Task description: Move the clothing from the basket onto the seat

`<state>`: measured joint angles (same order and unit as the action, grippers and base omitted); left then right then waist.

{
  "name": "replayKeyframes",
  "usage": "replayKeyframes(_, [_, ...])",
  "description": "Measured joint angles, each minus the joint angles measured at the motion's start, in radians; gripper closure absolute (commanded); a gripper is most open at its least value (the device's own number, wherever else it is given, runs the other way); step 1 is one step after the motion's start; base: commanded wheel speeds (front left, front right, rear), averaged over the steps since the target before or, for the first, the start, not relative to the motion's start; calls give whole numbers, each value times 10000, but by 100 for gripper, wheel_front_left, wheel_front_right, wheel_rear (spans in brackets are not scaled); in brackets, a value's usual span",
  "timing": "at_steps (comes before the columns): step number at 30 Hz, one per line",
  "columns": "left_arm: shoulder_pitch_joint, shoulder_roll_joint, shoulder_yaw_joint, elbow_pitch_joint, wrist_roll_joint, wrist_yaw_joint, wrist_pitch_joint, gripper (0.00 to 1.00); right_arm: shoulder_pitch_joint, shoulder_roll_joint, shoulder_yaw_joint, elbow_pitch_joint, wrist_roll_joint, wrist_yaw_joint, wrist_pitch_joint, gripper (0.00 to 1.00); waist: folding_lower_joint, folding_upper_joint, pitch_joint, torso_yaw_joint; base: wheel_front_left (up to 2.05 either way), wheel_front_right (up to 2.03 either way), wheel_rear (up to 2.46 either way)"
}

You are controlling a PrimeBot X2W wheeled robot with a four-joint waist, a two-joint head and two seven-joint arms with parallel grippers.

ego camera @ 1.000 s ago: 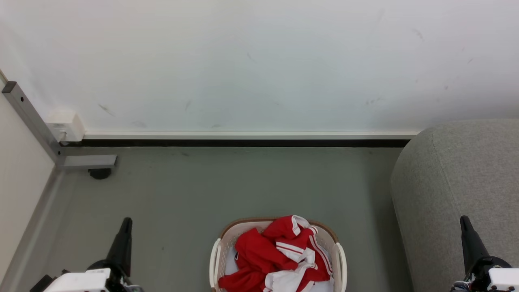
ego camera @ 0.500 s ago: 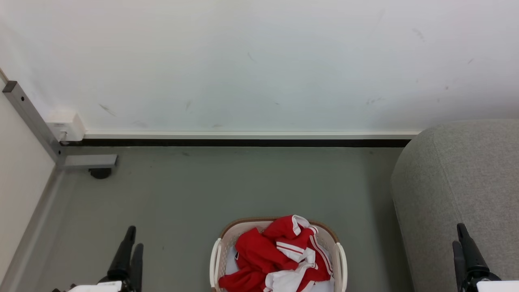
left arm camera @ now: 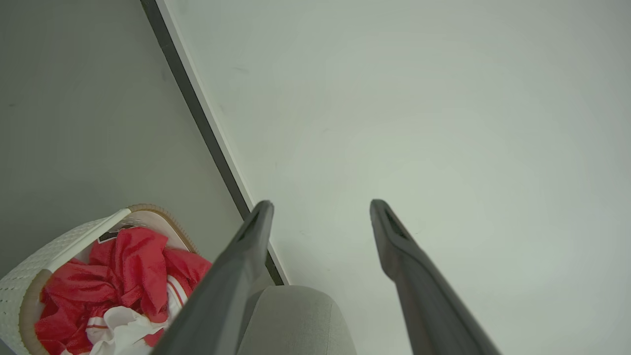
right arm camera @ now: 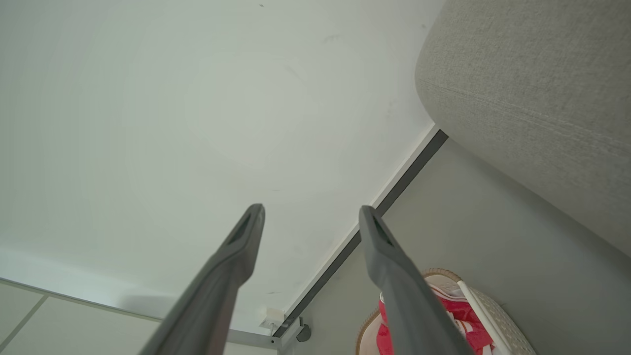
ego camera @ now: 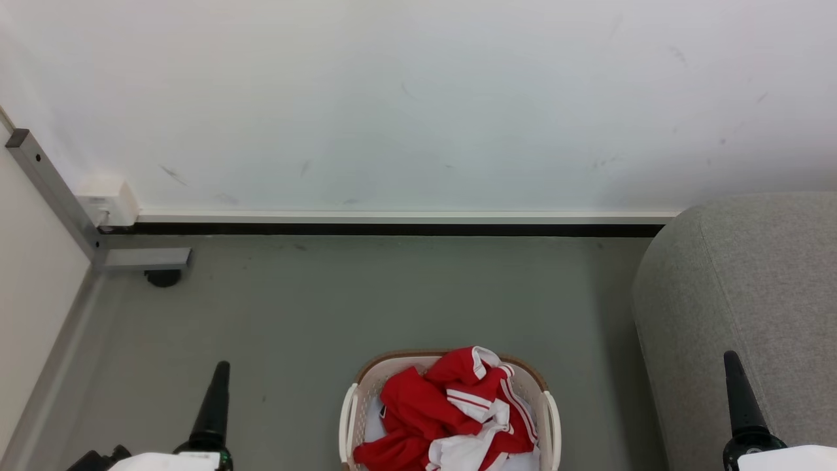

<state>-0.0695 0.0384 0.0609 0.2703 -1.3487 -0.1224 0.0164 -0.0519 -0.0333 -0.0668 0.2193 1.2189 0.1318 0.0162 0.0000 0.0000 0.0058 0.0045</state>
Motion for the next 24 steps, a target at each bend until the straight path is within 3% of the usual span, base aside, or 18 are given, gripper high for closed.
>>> replayKeyframes(24, [205, 13, -500, -420, 3674, 217, -894, 0, 214, -29, 345, -426, -3699, 0, -888, 0, 0, 0, 17, 22, 0, 0, 0])
